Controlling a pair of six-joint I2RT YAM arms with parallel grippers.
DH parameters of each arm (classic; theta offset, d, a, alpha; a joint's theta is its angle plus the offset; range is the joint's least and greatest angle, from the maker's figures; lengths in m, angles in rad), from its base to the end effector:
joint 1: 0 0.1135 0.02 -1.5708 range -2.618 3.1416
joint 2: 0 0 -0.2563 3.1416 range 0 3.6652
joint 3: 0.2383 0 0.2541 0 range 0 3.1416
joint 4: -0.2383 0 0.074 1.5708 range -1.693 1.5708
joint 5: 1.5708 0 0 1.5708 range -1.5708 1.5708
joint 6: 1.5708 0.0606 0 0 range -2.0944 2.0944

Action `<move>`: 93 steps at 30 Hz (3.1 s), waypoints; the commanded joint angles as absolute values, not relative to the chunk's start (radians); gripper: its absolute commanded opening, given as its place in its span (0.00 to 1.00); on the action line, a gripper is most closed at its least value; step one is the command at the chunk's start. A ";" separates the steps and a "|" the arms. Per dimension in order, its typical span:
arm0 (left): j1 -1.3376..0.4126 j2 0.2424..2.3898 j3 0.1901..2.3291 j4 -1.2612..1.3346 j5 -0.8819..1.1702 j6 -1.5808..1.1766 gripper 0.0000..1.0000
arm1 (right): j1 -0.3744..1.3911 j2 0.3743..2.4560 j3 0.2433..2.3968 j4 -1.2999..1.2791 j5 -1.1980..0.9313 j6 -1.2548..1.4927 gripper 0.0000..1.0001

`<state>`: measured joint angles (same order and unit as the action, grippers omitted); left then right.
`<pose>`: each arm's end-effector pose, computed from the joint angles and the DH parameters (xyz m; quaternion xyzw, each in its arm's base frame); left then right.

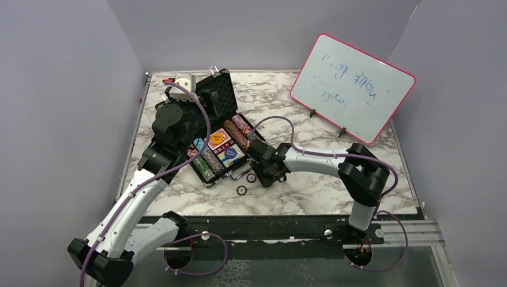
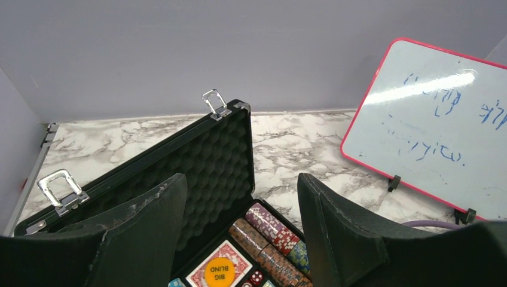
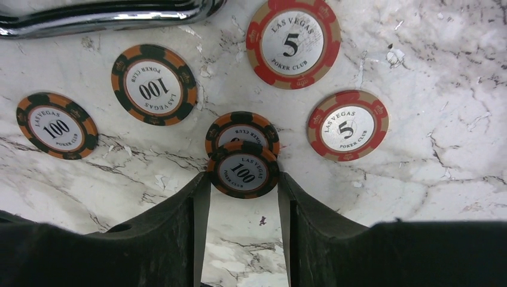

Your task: Pack up texas hold em set

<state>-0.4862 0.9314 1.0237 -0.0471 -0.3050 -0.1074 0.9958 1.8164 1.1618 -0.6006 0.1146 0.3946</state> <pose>0.2199 -0.0956 0.4076 0.0207 0.6914 -0.1086 0.7140 0.1996 0.2953 0.1318 -0.2833 0.9444 0.0571 0.1567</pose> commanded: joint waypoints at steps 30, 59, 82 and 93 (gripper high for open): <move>-0.487 0.923 1.043 -0.057 -0.374 -0.074 0.71 | 1.015 1.828 1.289 -0.620 0.156 0.340 0.62; -0.486 0.883 1.179 -0.078 -0.484 -0.068 0.74 | 1.186 2.090 1.514 -0.633 0.052 0.113 0.60; -0.486 0.881 1.168 -0.084 -0.492 -0.054 0.74 | 1.187 2.131 1.546 -0.814 0.087 0.149 0.43; -0.486 0.869 1.160 -0.095 -0.495 -0.065 0.74 | 1.186 2.199 1.585 -0.857 0.092 0.172 0.56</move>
<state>-0.4866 0.8902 1.1389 -0.0998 -0.4656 -0.0662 1.1805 2.1162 1.5890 -0.7723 0.0666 0.1596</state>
